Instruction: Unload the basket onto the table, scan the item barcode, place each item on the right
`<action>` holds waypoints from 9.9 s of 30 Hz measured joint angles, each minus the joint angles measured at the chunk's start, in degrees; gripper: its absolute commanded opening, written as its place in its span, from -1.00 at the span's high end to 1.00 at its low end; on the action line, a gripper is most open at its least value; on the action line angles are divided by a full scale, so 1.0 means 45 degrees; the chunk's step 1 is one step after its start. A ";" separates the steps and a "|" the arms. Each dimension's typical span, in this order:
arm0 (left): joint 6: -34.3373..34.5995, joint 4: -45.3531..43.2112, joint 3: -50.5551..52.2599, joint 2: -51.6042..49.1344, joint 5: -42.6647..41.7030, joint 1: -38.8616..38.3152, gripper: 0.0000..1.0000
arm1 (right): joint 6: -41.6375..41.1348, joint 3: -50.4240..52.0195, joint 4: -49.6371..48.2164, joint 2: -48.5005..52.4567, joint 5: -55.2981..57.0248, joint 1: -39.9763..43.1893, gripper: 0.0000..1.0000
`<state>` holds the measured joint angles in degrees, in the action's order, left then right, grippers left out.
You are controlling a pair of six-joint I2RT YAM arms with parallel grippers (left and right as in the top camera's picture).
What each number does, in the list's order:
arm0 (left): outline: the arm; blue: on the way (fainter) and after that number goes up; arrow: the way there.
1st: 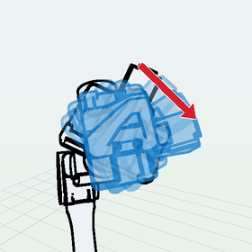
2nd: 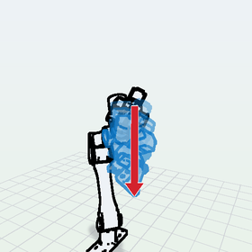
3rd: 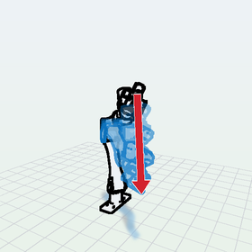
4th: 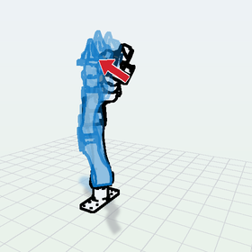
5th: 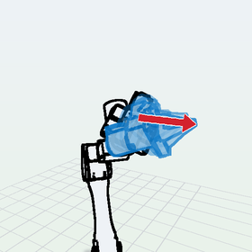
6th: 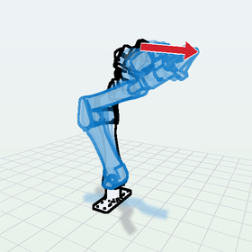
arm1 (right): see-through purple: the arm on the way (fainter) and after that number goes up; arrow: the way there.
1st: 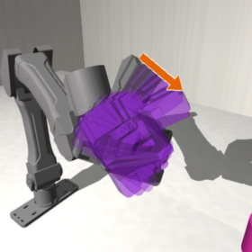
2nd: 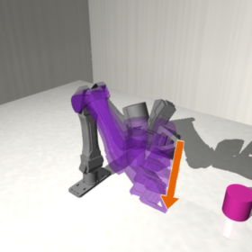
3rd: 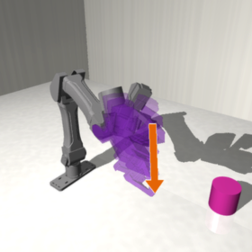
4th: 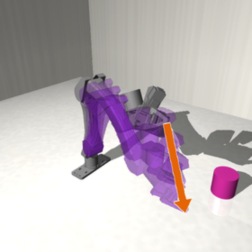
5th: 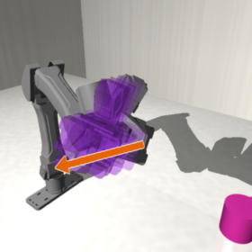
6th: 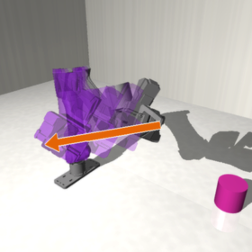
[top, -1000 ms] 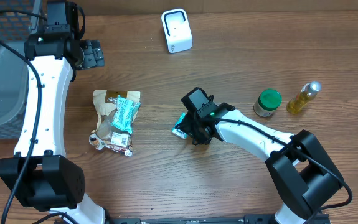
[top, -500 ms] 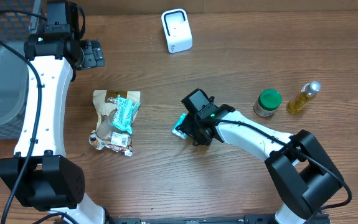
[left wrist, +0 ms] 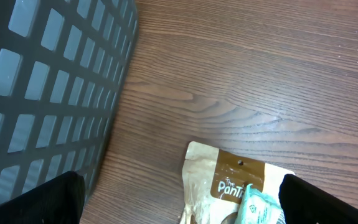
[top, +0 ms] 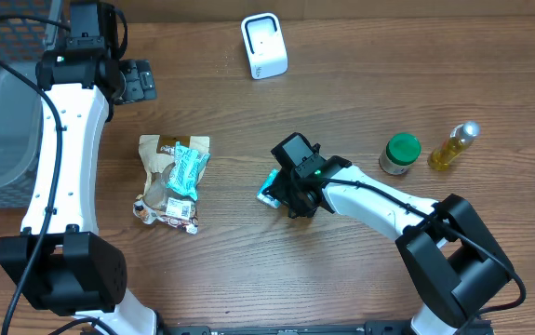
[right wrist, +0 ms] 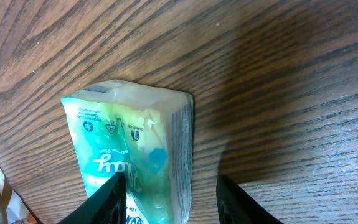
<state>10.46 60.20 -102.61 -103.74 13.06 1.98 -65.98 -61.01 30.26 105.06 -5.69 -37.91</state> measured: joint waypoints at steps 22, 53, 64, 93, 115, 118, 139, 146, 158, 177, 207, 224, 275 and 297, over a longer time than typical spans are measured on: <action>0.0000 0.0000 0.0000 0.0000 0.0000 0.0000 -0.99 | -0.0073 0.0015 -0.0044 0.0000 0.0044 -0.0005 0.24; 0.0000 0.0000 0.0000 0.0000 0.0000 0.0000 -0.99 | -0.0296 0.0063 -0.0461 0.0000 0.0126 -0.0010 0.92; 0.0000 0.0000 0.0000 0.0000 0.0000 0.0000 -0.99 | -0.0296 0.0063 -0.0461 0.0000 0.0136 -0.0010 0.92; 0.0000 0.0000 0.0000 0.0000 0.0000 0.0000 -0.99 | -0.0233 0.0063 -0.0568 0.0000 0.0223 -0.0015 0.93; 0.0000 0.0000 0.0000 0.0000 0.0000 0.0000 -0.99 | 0.4571 0.0112 -0.2157 0.0000 -0.5858 0.1005 0.93; 0.0000 0.0000 0.0000 0.0000 0.0000 0.0000 -0.99 | 0.5547 0.0112 -0.2157 0.0000 -0.7747 0.1569 0.93; 0.0000 0.0000 0.0000 0.0000 0.0000 0.0000 -0.99 | 0.9442 0.0112 -0.2365 0.0000 -1.3469 0.2346 0.93; 0.0000 0.0000 0.0000 0.0000 0.0000 0.0000 -0.99 | 1.0010 0.0112 -0.2579 0.0000 -1.4610 0.2346 0.93; 0.0000 0.0000 0.0000 0.0000 0.0000 0.0000 -0.99 | 1.0899 0.0112 -0.3215 0.0000 -1.7150 0.2341 0.93; 0.0000 0.0000 0.0000 0.0000 0.0000 0.0000 -0.99 | 1.1132 0.0112 -0.2871 0.0000 -1.8297 0.2346 0.93; 0.0000 0.0000 0.0000 0.0000 0.0000 0.0000 -0.99 | 0.9991 0.0131 -0.2657 -0.2307 -1.8297 0.2346 0.93; 0.0000 0.0000 0.0000 0.0000 0.0000 0.0000 -0.99 | 0.9991 0.0136 -0.2608 -0.2307 -1.8297 0.2346 0.93; 0.0000 0.0000 0.0000 0.0000 0.0000 0.0000 -0.99 | 0.9996 0.0136 -0.2331 -0.2307 -1.7257 0.2346 0.93; 0.0000 0.0000 0.0000 0.0000 0.0000 0.0000 -0.99 | 0.9942 0.0146 0.0617 -0.2312 -0.6042 0.1758 0.93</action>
<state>10.46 60.20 -102.61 -103.74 13.06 1.98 -21.23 -60.36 33.04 94.65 -32.88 -30.00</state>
